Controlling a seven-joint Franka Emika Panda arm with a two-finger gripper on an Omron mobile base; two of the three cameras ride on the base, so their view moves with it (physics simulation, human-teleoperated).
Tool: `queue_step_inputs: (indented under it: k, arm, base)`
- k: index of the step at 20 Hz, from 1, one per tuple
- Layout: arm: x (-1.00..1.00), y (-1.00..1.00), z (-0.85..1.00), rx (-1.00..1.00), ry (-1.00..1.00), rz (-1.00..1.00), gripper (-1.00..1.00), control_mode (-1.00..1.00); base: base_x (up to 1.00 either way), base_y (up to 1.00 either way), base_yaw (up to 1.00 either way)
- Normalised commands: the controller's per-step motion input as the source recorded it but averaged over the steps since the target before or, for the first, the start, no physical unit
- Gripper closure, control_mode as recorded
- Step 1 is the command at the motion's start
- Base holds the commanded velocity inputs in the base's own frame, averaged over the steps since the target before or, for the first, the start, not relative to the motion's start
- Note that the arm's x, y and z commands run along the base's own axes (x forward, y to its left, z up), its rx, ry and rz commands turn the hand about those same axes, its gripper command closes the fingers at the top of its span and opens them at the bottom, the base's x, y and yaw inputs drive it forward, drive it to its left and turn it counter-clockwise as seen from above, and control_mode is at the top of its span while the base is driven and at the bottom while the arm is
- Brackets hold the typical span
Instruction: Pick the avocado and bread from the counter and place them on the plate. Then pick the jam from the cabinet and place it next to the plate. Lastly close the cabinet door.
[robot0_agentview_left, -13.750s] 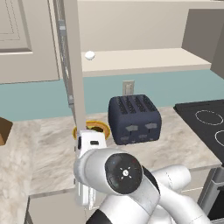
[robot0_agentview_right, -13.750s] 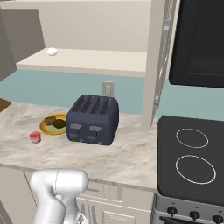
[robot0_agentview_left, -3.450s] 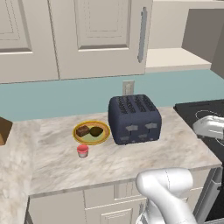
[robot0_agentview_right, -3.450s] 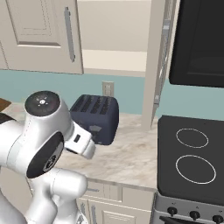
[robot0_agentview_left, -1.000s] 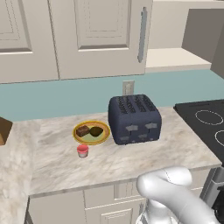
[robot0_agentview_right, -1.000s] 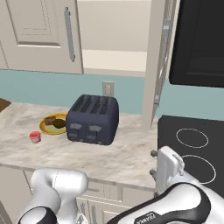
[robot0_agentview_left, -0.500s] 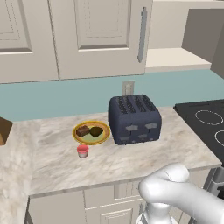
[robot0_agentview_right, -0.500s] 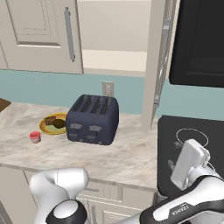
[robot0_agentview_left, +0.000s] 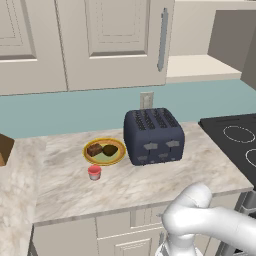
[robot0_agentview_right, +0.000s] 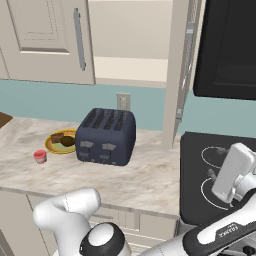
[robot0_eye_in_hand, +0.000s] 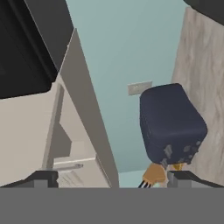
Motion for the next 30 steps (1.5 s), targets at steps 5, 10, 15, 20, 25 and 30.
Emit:
queue_step_inputs:
  k: [5, 10, 15, 20, 25, 30]
  arm:
    - [0.03, 0.00, 0.54, -0.09, 0.00, 0.00, -1.00, -1.00]
    - [0.02, 0.18, 0.60, -0.08, -0.03, 0.00, -1.00, -1.00]
    - [0.00, 0.35, 0.47, -0.06, -0.04, 0.00, -1.00, -1.00]
    - [0.00, 0.28, 0.43, -0.01, -0.02, 0.01, -1.00, -1.00]
    - [0.03, 0.51, 0.18, 0.00, -0.08, 0.04, -1.00, -1.00]
    - [0.14, 0.49, 0.15, 0.00, -0.13, 0.12, -1.00, -1.00]
  base:
    - [0.00, 0.00, 0.00]
    - [0.00, 0.00, 0.00]
    - [0.00, 0.00, 0.00]
    - [0.00, 0.00, 0.00]
    - [0.00, 0.00, 0.00]
    - [0.00, 0.00, 0.00]
